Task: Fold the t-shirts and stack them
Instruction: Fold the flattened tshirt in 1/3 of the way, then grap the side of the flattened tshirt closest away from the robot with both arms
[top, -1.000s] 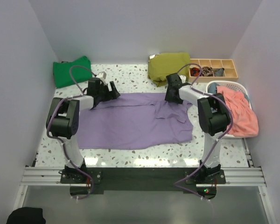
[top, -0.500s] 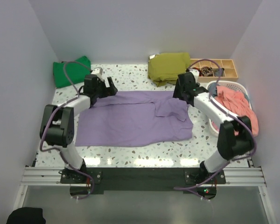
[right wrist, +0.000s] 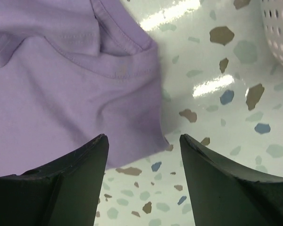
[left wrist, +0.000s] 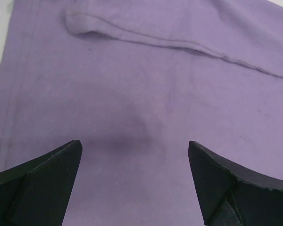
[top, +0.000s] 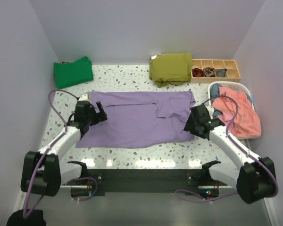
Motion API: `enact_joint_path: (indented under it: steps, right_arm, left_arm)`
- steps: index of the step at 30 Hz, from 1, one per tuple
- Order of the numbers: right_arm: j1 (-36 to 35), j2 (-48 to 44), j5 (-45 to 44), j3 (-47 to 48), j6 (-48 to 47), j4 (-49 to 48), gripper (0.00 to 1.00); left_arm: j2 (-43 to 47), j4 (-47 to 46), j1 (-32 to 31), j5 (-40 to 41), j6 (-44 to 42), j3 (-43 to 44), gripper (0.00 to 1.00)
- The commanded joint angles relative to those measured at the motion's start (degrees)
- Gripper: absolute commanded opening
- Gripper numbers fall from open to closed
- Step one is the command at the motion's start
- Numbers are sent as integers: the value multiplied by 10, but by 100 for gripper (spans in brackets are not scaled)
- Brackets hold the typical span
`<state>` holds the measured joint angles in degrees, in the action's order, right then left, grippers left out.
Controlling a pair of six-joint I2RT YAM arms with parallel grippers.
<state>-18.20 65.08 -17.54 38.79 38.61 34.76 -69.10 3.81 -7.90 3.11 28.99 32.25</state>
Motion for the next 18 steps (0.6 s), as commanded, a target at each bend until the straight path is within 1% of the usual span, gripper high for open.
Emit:
enact_joint_path:
  steps: [1, 4, 8, 12, 15, 18]
  right_arm:
    - [1, -92, 38, -41, 85, 27, 66]
    - [1, -127, 58, -72, 103, 30, 66]
    - [0, -137, 80, -108, 117, 24, 65]
    - [0, -139, 80, -133, 118, -4, 65]
    - [1, -132, 75, -139, 115, -25, 66]
    - [1, -119, 84, -151, 111, -61, 66]
  left_arm:
    - [104, 69, 2, 44, 50, -32, 100]
    - [145, 111, 3, 59, 61, -44, 100]
    - [165, 151, 3, 68, 71, -54, 100]
    - [169, 151, 2, 52, 87, -74, 100]
    - [164, 145, 3, 58, 100, -88, 100]
    - [161, 145, 3, 61, 117, -100, 97]
